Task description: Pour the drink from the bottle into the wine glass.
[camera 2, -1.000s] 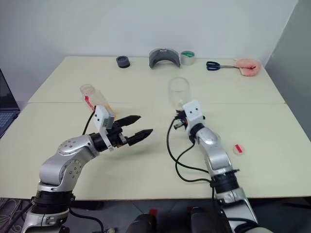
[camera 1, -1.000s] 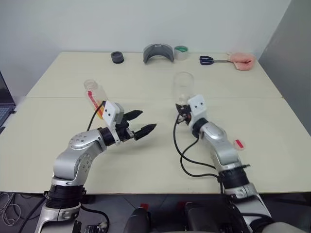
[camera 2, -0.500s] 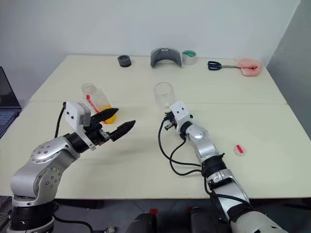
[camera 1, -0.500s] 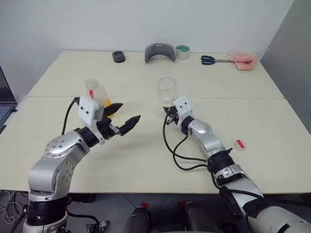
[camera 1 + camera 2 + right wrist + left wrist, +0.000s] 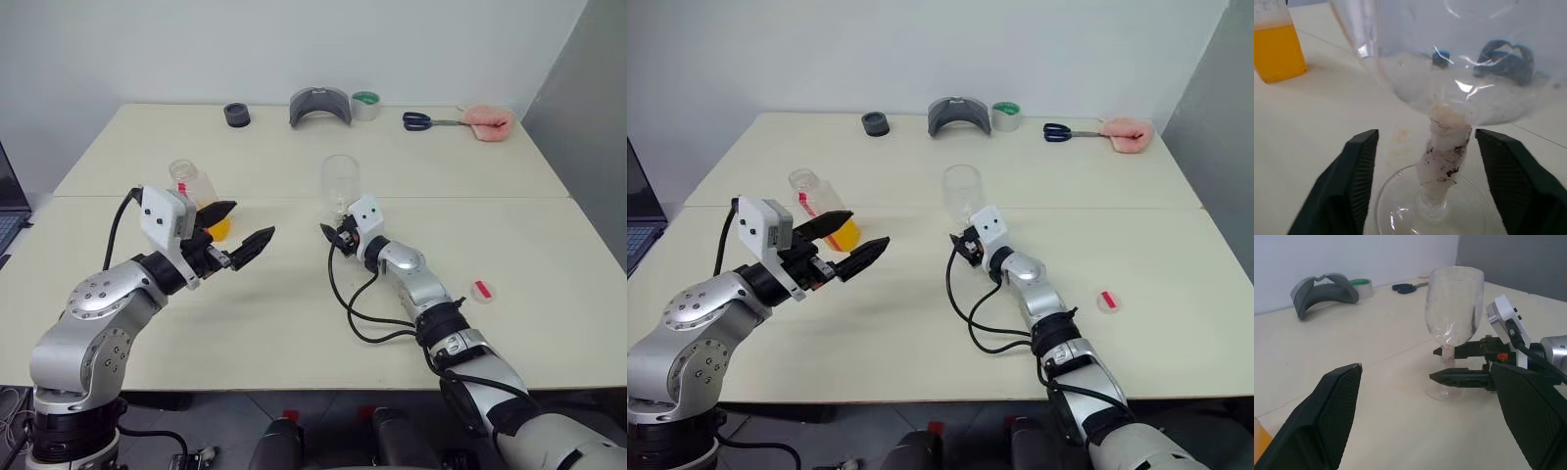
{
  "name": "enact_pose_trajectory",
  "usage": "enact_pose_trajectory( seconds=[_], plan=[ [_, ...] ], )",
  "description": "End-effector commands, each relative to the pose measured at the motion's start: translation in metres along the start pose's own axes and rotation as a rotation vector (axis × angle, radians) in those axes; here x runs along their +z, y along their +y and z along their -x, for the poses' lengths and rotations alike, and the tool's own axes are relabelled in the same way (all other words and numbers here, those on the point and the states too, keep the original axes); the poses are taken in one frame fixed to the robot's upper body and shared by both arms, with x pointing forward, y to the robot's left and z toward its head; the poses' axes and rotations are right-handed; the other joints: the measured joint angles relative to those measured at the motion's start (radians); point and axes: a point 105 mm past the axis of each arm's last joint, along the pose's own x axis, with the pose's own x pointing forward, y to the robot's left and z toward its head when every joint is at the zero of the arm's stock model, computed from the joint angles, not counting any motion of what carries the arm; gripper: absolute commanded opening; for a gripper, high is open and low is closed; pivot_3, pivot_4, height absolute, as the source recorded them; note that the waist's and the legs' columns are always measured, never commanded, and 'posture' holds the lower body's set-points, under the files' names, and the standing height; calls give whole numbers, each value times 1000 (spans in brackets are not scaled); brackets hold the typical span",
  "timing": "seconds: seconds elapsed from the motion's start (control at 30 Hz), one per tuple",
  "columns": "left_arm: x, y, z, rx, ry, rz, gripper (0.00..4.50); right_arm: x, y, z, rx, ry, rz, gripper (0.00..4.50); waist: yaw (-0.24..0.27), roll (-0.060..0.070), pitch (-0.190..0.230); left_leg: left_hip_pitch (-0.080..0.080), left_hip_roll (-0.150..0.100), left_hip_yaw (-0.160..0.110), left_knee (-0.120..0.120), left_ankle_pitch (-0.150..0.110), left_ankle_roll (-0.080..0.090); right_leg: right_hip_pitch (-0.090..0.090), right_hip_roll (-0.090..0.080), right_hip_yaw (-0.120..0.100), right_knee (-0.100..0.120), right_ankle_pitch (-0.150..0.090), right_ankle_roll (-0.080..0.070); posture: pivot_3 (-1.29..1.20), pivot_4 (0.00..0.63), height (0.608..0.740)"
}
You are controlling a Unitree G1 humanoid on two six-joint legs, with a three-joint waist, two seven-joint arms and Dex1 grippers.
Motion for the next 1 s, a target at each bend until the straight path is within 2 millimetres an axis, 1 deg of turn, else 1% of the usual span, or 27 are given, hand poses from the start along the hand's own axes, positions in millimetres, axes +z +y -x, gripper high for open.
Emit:
enact_pose_trajectory(
  seconds=[0.03, 0.33, 0.47, 0.53, 0.57, 0.67, 0.77, 0.87, 0.93, 1.0],
  plan=[
    [10, -2, -1, -19, -30, -49, 4500, 18, -2, 1, 2, -58, 4, 4465, 0, 0, 0, 0, 0, 0, 0, 0, 0, 0, 0, 0, 0, 0, 0, 0, 150, 740],
    [15, -6, -2, -50, -44, -74, 4500, 18, -10, 8, -27, -54, -16, 4465, 0, 0, 0, 0, 0, 0, 0, 0, 0, 0, 0, 0, 0, 0, 0, 0, 150, 740],
    [16, -8, -1, -52, -57, -81, 4500, 23, -21, 16, -78, -59, -23, 4465, 1, 0, 0, -1, 0, 0, 0, 0, 0, -1, 0, 0, 0, 0, 0, 0, 150, 740],
    [15, -8, -1, -41, -60, -78, 4500, 21, -24, 24, -84, -41, -19, 4465, 2, 0, 0, -1, 0, 0, 0, 0, 0, -1, 0, 0, 0, 0, 0, 0, 150, 740],
    [13, -7, -1, -29, -61, -72, 4500, 17, -26, 30, -86, -17, 2, 4465, 2, 0, 0, -1, 0, 0, 0, 0, 0, -1, 0, 0, 0, 0, 0, 0, 150, 740],
    [1, -5, 1, 13, -49, -49, 4500, 6, -28, 52, -66, 53, 53, 4465, 6, 0, 0, -2, 0, 0, 0, 0, 0, -1, -1, 0, -1, 0, 0, 0, 150, 740],
    [-17, 0, 5, 84, -7, -44, 4500, 6, -28, 73, -44, 68, 78, 4465, 10, 0, 0, -4, -1, 0, 0, 0, 0, -2, -2, 0, -1, 0, 0, 0, 150, 740],
    [-32, 4, 9, 143, 3, -13, 4500, 18, -19, 91, 16, 15, 104, 4465, 9, 1, 0, -8, 0, 0, 1, 0, 0, -8, -1, 0, 0, 0, 1, 0, 150, 740],
    [-46, 11, 14, 219, 27, -25, 4500, 32, -9, 107, 65, -52, 147, 4465, 9, 1, 0, -8, 1, -1, 1, 0, 0, -8, -1, 0, 0, 0, 1, 0, 150, 740],
    [-59, 23, 20, 325, 46, -29, 4500, 43, 8, 122, 189, -84, 182, 4465, 13, 1, 0, -9, 1, -2, 1, 0, 0, -8, 0, -1, 0, 0, 1, 0, 150, 740]
  ],
)
